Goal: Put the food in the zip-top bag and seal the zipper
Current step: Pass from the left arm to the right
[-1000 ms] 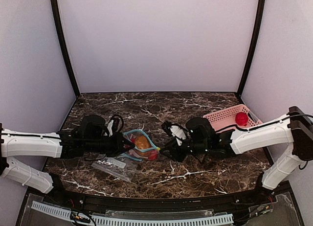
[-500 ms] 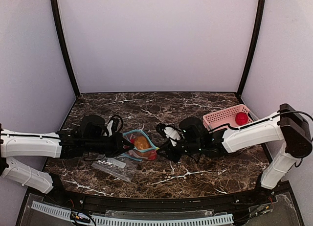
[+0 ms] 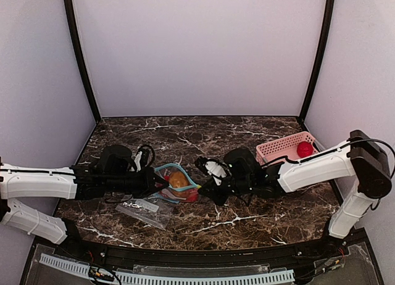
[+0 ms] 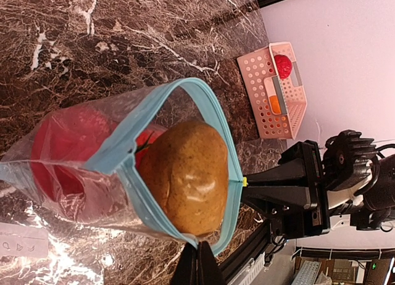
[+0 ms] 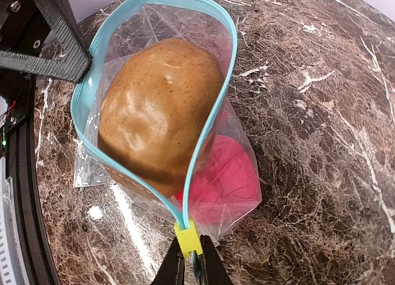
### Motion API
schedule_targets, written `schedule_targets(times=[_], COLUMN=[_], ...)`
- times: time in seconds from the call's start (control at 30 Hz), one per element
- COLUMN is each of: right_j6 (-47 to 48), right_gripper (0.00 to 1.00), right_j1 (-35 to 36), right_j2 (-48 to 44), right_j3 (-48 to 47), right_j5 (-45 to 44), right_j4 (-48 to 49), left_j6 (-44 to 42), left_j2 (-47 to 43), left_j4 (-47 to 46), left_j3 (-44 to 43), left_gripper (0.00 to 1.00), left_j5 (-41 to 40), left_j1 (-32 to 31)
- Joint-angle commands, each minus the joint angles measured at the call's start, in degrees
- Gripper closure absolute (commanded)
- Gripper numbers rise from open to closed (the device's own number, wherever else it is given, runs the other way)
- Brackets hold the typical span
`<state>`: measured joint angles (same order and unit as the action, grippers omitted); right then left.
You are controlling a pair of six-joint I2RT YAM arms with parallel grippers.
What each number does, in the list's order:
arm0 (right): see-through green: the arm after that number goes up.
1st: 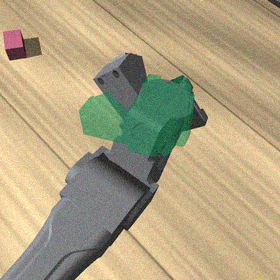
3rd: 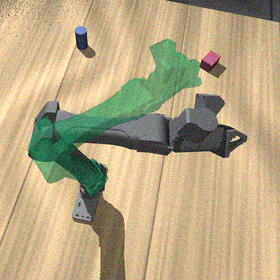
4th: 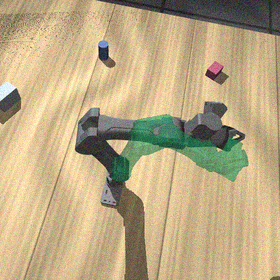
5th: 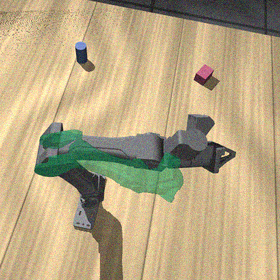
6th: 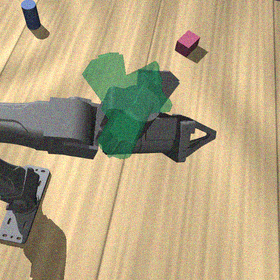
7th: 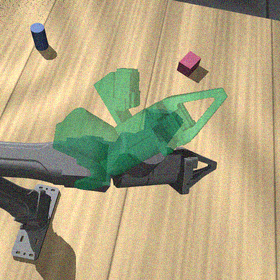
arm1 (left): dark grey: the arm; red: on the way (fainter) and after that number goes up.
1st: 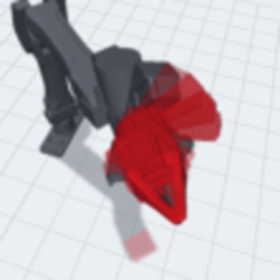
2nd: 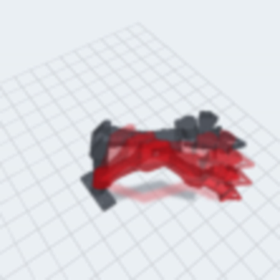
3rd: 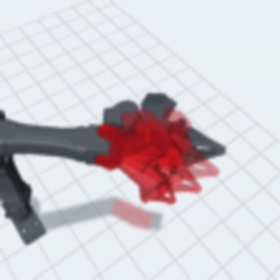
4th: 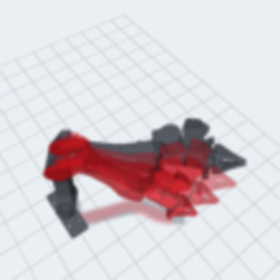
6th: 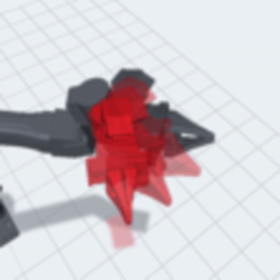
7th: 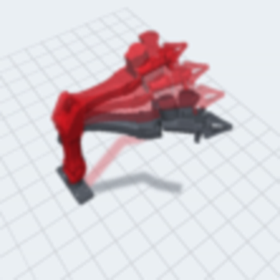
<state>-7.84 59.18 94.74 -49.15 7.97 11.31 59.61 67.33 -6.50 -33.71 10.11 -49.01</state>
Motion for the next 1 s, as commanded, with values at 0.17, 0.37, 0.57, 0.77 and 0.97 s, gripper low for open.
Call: schedule_targets(times=[0.17,0.37,0.57,0.77,0.97], right_j6=[0.9,2.2,2.9,3.1,2.5], right_gripper=[1.00,1.00,1.00,1.00,1.00], right_j1=[-0.1,0.4,0.4,0.4,0.4], right_j2=[-2.2,-5.0,-6.9,-9.6,-11.4], right_j3=[-3.7,-3.8,-3.7,-0.9,1.4], right_j5=[2.3,4.3,9.7,11.0,11.4], right_j4=[-3.7,-6.8,-9.1,-8.4,-7.1], left_j6=[-4.8,-17.9,-38.7,-55.2,-64.8], left_j2=[-3.2,-8.6,-12.3,-9.7,-0.2], left_j4=[6.7,18.6,23.7,13.1,4.1], left_j3=[-0.3,-5.3,-10.8,-11.0,-13.0], left_gripper=[0.97,0.51,0.27,0.27,0.32], left_j5=[-2.3,-7.0,-6.6,9.0,16.7], left_j1=[0.2,0.2,0.3,0.1,-1.5])
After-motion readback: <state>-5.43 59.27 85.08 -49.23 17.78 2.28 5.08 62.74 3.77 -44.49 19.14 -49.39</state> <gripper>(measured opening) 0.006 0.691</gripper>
